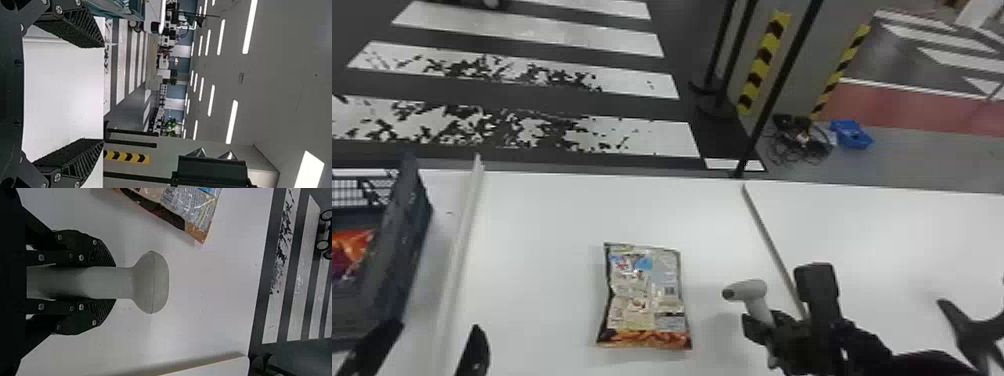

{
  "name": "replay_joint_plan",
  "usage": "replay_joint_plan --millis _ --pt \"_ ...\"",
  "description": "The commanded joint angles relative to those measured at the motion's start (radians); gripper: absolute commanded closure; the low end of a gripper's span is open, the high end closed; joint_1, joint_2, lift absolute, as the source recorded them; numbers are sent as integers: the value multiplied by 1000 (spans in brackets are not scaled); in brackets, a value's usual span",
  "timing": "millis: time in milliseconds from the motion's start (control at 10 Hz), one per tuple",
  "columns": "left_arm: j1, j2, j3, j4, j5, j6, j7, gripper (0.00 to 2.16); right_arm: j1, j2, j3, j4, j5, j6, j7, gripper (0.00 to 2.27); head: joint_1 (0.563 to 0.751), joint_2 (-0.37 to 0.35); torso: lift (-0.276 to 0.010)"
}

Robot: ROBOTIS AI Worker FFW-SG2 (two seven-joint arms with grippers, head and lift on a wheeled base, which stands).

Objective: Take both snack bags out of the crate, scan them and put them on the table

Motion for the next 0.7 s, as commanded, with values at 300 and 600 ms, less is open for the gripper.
replay_joint_plan --millis 300,600 --pt "-1 -2 0 5 0 2 0 144 7 62 60 -127 -14 190 3 2192 695 -177 -94" --pt "-4 -3 -9 10 -1 2 0 147 3 83 91 -167 -5 212 3 2219 695 -143 -94"
